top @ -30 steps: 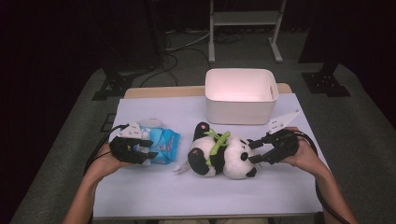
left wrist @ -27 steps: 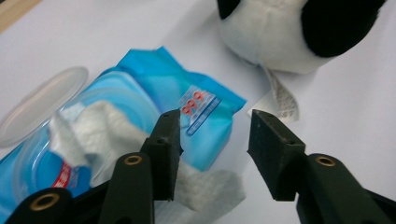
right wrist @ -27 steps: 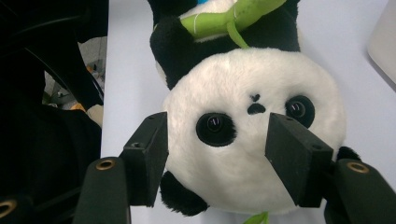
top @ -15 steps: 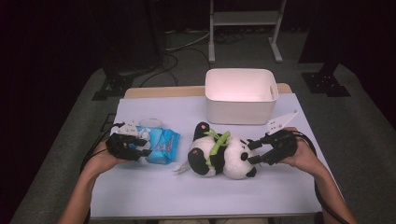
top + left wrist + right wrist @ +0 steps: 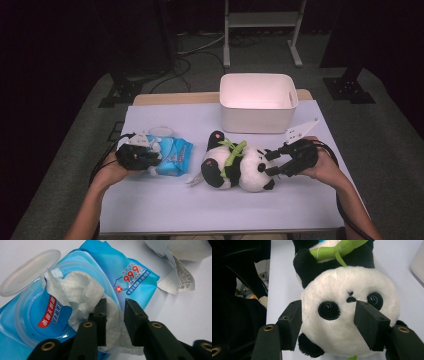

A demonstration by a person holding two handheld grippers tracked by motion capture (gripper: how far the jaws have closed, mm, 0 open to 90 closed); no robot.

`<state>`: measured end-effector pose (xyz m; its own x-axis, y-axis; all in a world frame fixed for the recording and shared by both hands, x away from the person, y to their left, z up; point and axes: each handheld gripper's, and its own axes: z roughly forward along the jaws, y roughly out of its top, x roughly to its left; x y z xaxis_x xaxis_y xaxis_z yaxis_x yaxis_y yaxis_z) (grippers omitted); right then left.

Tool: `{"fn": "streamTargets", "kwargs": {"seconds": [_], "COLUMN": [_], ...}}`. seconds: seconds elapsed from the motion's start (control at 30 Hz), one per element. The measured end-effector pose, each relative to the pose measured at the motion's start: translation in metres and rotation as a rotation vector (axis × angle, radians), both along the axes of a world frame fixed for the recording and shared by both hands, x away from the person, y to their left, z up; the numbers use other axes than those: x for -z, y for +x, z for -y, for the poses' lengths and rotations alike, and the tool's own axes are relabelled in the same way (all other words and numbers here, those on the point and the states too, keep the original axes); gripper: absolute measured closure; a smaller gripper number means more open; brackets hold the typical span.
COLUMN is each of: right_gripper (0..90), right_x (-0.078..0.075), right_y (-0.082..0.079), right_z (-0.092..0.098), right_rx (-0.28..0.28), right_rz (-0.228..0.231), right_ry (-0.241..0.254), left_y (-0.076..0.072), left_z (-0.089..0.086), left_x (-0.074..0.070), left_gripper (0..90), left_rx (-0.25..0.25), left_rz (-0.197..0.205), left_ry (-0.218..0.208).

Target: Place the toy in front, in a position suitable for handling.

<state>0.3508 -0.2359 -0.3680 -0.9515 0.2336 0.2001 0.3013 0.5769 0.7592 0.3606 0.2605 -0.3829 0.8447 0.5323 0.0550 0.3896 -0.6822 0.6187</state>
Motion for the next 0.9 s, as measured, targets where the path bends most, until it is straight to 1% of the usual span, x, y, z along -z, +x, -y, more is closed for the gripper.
{"fn": "streamTargets", "kwargs": {"seconds": [0.03, 0.1, 0.17, 0.27, 0.3, 0.43, 0.47, 0.5, 0.53, 0.57, 0.6, 0.63, 0.73, 0.8, 0.83, 0.87, 0.9], "right_gripper": [38.3, 38.3, 38.3, 38.3, 38.3, 38.4, 38.4, 38.4, 38.3, 38.3, 38.3, 38.3, 38.4, 38.3, 38.3, 38.3, 38.3], "right_x": [0.0, 0.0, 0.0, 0.0, 0.0, -0.001, -0.001, -0.001, -0.001, -0.001, -0.001, 0.0, -0.001, -0.001, -0.001, -0.001, -0.001], "right_y": [0.0, 0.0, 0.0, 0.0, 0.0, 0.0, 0.0, 0.0, 0.0, 0.001, 0.001, 0.001, 0.001, 0.001, 0.001, 0.001, 0.001], "right_z": [0.0, -0.001, -0.001, -0.001, -0.001, 0.001, 0.001, 0.001, 0.002, 0.002, 0.002, 0.002, 0.002, 0.002, 0.003, 0.003, 0.003], "right_rx": [-0.001, 0.0, 0.0, 0.0, -0.001, 0.0, 0.002, 0.004, 0.003, 0.002, 0.003, 0.004, 0.003, 0.003, 0.004, 0.004, 0.004], "right_rz": [0.001, 0.002, 0.003, 0.003, 0.003, 0.004, 0.003, 0.001, 0.0, 0.0, 0.001, -0.001, 0.002, 0.001, 0.0, 0.0, 0.0], "right_ry": [0.001, 0.0, 0.0, 0.003, 0.004, 0.01, 0.012, 0.014, 0.016, 0.015, 0.013, 0.013, 0.016, 0.017, 0.018, 0.018, 0.017], "left_y": [0.0, 0.001, 0.001, 0.0, 0.0, -0.002, -0.002, -0.002, -0.002, -0.002, -0.002, -0.003, -0.004, -0.004, -0.005, -0.005, -0.005], "left_z": [-0.001, -0.001, 0.0, 0.001, 0.002, 0.005, 0.005, 0.005, 0.005, 0.006, 0.006, 0.008, 0.012, 0.014, 0.016, 0.016, 0.019], "left_x": [0.0, 0.001, 0.001, 0.0, -0.001, -0.003, -0.004, -0.006, -0.007, -0.009, -0.01, -0.013, -0.019, -0.021, -0.024, -0.024, -0.026], "left_gripper": [74.0, 80.9, 84.5, 86.6, 86.7, 87.2, 87.3, 87.5, 87.5, 87.5, 87.5, 87.5, 87.5, 87.6, 87.6, 87.6, 87.6], "left_rx": [-0.004, -0.014, -0.018, -0.017, -0.003, 0.013, 0.018, 0.025, 0.031, 0.028, 0.037, 0.041, 0.054, 0.06, 0.073, 0.073, 0.085], "left_rz": [0.006, 0.017, 0.024, 0.028, 0.025, 0.031, 0.028, 0.018, 0.015, 0.012, 0.009, 0.011, 0.012, 0.01, 0.006, 0.006, 0.005], "left_ry": [0.001, 0.005, 0.011, 0.018, 0.03, 0.03, 0.02, -0.003, -0.016, -0.019, -0.016, -0.033, -0.049, -0.051, -0.064, -0.064, -0.07]}}
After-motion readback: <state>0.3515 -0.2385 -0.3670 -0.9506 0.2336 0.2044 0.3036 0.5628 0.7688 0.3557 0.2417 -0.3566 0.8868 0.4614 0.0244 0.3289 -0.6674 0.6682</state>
